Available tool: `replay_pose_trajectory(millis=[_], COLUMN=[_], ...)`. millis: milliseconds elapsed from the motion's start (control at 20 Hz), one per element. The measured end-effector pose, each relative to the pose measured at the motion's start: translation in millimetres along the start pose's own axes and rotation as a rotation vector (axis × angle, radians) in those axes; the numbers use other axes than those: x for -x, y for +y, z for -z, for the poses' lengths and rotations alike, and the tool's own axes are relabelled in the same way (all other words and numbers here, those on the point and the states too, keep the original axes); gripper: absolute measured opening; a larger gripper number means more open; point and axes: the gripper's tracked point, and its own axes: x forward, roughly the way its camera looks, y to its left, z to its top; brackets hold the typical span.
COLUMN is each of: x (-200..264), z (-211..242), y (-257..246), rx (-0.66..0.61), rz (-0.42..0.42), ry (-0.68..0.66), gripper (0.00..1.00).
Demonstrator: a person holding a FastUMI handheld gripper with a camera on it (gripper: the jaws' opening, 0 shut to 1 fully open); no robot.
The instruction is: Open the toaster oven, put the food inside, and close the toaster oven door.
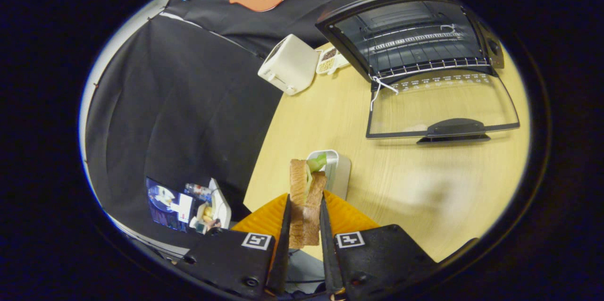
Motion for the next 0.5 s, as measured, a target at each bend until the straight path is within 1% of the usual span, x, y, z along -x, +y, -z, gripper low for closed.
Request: replay_pose_trajectory(millis=[100, 250, 400, 500], x=[8.4, 23.4, 35.4, 53.2], z=[-12.6, -42.5, -70.7, -99.1], y=[3.9, -0.6, -12.2, -26.4], rx=[-0.057, -0.160, -0.196, -0.228], rz=[-0.051, -0.126, -0.180, -0.230], ry=[-0.048, -0.169, -0.287, -0.416], gripper=[0.37, 0.36, 0.36, 0.36])
